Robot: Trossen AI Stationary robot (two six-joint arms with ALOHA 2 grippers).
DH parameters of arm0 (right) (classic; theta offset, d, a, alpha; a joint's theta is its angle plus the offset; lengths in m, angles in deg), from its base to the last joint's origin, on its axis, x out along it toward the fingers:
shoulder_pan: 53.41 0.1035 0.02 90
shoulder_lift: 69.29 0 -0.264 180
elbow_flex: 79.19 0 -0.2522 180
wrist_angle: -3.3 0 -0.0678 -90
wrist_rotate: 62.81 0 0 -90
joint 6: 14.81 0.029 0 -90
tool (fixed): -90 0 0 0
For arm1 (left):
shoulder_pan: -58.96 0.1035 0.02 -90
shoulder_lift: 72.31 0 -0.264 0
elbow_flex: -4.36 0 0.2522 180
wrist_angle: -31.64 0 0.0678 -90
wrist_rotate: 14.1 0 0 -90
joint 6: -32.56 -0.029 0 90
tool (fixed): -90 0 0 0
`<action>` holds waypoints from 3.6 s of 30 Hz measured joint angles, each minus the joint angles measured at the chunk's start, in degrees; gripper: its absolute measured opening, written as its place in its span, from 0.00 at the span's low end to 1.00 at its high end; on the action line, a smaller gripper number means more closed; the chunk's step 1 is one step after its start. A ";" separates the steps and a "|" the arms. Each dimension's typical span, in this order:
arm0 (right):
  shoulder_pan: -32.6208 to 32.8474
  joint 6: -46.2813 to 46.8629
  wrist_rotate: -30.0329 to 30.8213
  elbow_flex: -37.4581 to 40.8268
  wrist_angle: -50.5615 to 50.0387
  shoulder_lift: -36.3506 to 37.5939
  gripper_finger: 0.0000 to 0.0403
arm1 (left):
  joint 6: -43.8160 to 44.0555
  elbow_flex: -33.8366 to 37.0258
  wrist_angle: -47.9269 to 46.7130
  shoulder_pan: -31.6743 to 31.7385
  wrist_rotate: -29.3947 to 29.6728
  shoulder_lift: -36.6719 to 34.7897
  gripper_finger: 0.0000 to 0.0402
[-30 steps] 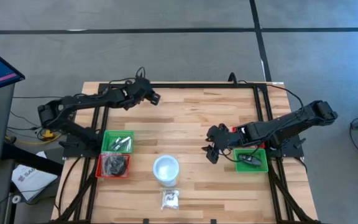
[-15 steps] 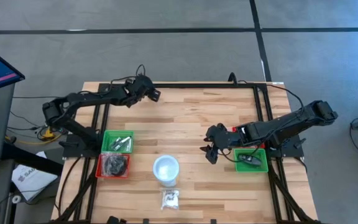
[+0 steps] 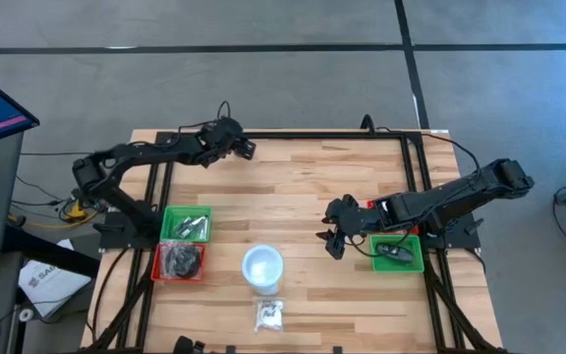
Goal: Pick & Place Travel size toiletries
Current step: Put the bottom gray deodorant into the right green bin
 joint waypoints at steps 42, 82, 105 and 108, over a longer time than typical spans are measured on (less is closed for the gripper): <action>-0.36 0.01 0.02 0.00 0.01 0.00 0.54 | -2.14 0.00 1.70 -0.33 1.90 -0.91 0.61; -0.36 -0.01 0.04 0.00 -0.01 0.00 0.54 | -1.73 0.00 2.21 0.00 4.50 -0.90 0.72; -0.36 -0.03 0.07 0.00 -0.01 0.00 0.54 | 0.59 0.00 2.61 -0.04 4.50 -0.87 0.73; -0.37 -0.03 0.07 0.00 -0.01 0.00 0.54 | 0.63 0.00 2.67 -0.35 4.50 -0.87 0.73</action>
